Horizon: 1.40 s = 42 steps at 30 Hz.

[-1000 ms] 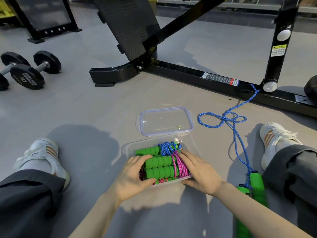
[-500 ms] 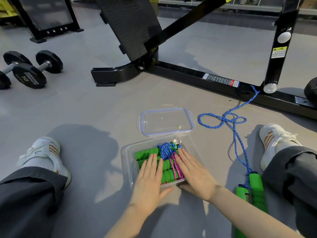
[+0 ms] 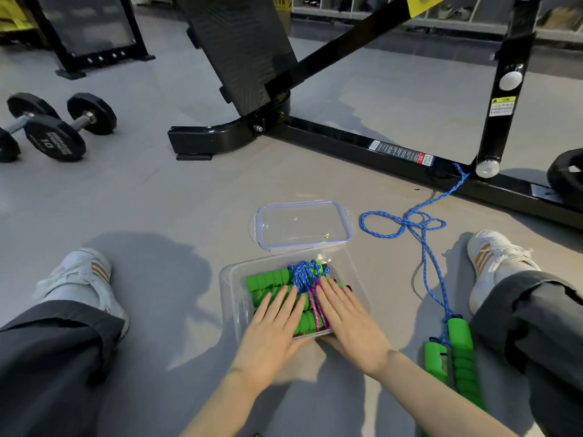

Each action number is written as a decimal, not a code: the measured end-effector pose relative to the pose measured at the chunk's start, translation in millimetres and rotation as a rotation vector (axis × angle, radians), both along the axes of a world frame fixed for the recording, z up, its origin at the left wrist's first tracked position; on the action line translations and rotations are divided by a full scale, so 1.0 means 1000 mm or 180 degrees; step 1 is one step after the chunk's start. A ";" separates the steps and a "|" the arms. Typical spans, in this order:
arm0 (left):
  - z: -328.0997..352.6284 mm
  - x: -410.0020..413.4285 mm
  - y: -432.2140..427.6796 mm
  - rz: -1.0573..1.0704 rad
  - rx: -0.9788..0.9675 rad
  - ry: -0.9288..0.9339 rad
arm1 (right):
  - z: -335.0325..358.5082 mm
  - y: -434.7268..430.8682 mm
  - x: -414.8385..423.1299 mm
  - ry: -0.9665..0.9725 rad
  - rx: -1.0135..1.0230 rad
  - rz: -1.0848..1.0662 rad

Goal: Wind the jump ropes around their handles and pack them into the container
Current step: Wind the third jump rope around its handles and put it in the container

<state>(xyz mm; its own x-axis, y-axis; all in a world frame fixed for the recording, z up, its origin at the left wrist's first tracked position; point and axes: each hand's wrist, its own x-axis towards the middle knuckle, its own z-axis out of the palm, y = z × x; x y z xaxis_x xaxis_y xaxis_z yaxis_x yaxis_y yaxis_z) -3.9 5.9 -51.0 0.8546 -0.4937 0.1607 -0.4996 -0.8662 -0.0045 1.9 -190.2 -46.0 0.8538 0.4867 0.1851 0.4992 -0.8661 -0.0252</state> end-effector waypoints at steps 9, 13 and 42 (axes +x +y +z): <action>0.001 0.009 -0.003 -0.0182 -0.0196 -0.0076 | 0.002 0.006 0.008 0.0280 -0.0235 -0.0071; 0.007 -0.008 -0.009 0.0015 -0.0175 0.0273 | 0.012 0.005 -0.010 0.0379 -0.0014 -0.0188; 0.041 0.011 0.053 -0.0462 0.0649 -0.0331 | 0.039 -0.015 -0.027 0.0955 0.0406 -0.0930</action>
